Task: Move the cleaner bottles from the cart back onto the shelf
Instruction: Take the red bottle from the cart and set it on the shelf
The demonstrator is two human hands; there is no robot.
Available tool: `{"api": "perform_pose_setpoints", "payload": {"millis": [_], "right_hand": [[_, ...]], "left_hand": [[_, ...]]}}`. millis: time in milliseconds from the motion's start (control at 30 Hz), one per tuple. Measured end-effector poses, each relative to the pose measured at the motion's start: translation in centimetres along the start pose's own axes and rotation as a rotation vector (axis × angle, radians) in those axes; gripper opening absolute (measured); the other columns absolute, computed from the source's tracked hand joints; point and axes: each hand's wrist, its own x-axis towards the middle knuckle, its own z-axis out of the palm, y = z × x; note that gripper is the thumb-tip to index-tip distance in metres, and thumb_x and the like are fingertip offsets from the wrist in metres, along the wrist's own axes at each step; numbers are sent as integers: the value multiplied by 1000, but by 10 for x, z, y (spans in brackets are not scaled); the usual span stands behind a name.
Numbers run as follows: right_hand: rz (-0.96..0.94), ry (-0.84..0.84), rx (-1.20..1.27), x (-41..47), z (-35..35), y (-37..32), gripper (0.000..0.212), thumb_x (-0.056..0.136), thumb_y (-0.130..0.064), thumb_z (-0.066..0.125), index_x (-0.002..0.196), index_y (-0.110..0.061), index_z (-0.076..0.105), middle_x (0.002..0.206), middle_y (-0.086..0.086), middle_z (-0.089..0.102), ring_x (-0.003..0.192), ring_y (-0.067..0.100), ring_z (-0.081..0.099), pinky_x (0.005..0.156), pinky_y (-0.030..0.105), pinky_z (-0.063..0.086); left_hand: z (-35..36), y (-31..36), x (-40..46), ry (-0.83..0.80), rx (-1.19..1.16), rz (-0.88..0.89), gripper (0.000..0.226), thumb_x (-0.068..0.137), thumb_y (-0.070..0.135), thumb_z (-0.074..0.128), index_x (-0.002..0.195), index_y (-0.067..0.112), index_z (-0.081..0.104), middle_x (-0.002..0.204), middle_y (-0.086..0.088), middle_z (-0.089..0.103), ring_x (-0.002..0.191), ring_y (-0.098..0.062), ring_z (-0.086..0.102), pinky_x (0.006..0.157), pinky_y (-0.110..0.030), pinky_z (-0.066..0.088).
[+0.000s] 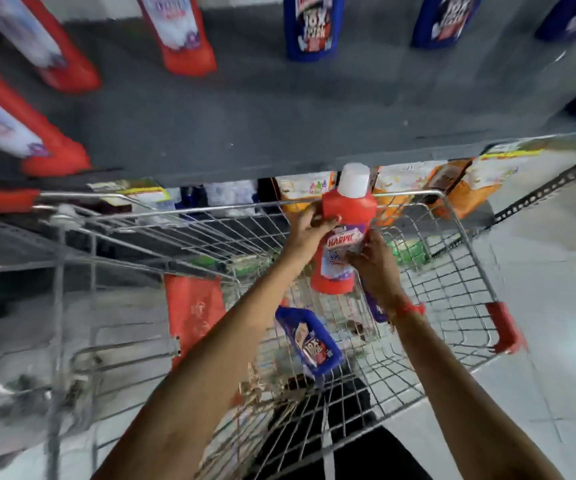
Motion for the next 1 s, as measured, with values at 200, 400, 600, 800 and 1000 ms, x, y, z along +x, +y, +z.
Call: {"api": "perform_pose_setpoints", "payload": {"millis": [200,400,600,800,1000], "right_hand": [[-283,7,132,2,16,-115,48,72,-15,71,117,-19,53,111,7,67,96,11,66,84,27,54],[-500,-11,191,16,53,-206,50,71,-13,75,112,-29,51,103,0,66,98,20,65,89,36,53],[-561,-118,106,52,100,-250,50,76,-8,71,120,-6,49,113,9,64,100,17,61,91,31,52],[-551,-177,49,74,134,-257,52,81,-5,65,128,-1,42,123,16,60,103,15,56,76,1,45],[-548,-201,-10,87,138,-258,53,83,-2,61,131,0,38,126,18,58,111,22,57,88,21,45]], "left_hand": [[-44,102,-21,116,-100,301,30,83,-2,53,114,-4,51,62,20,70,62,11,61,59,-6,48],[-97,173,-33,296,-90,546,21,84,4,56,105,5,56,69,20,71,70,8,62,68,-10,50],[-149,196,-23,428,-41,611,18,84,6,56,101,0,58,74,11,67,66,7,59,65,-9,49],[-182,190,-12,481,-43,576,30,83,11,59,112,1,56,94,3,64,81,3,63,82,-19,53],[-184,188,-9,523,-54,578,28,83,16,60,109,8,58,93,5,64,88,-7,62,91,-35,51]]}}
